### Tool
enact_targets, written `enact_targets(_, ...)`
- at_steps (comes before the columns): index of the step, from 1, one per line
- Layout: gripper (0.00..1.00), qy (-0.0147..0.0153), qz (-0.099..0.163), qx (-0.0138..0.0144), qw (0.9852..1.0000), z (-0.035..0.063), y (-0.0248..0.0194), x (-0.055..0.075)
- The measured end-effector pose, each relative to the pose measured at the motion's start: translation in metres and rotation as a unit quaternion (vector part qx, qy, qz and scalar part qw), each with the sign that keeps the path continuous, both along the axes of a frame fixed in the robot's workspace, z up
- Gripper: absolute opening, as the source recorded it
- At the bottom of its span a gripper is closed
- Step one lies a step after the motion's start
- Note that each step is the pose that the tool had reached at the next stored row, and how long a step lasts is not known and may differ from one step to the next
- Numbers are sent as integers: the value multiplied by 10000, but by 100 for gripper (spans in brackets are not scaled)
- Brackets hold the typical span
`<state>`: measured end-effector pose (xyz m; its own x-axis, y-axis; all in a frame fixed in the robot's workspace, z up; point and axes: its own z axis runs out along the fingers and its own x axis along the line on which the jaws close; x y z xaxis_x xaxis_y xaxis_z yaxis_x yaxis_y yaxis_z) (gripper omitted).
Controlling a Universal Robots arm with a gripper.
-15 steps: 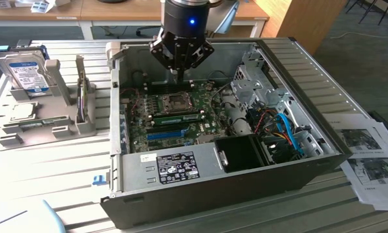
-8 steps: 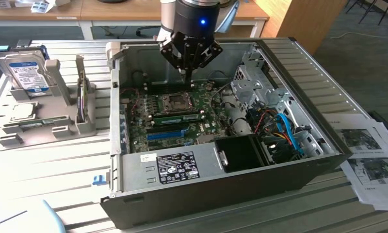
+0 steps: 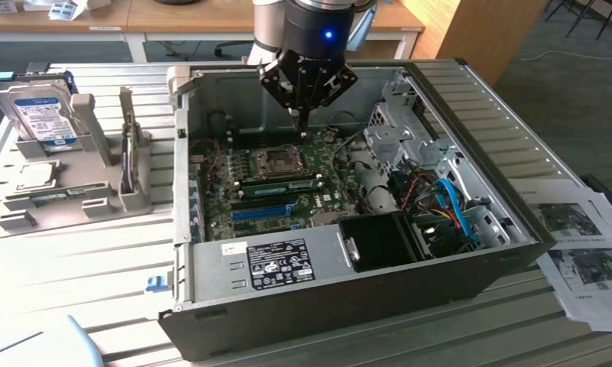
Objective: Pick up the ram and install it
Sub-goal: 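Press down the ram until it locks into place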
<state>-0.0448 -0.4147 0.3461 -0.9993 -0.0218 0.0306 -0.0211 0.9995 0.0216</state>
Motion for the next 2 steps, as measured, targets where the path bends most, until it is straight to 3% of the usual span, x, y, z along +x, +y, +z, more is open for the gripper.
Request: enact_targets(2,9,0,0,0,10000,0,0,0)
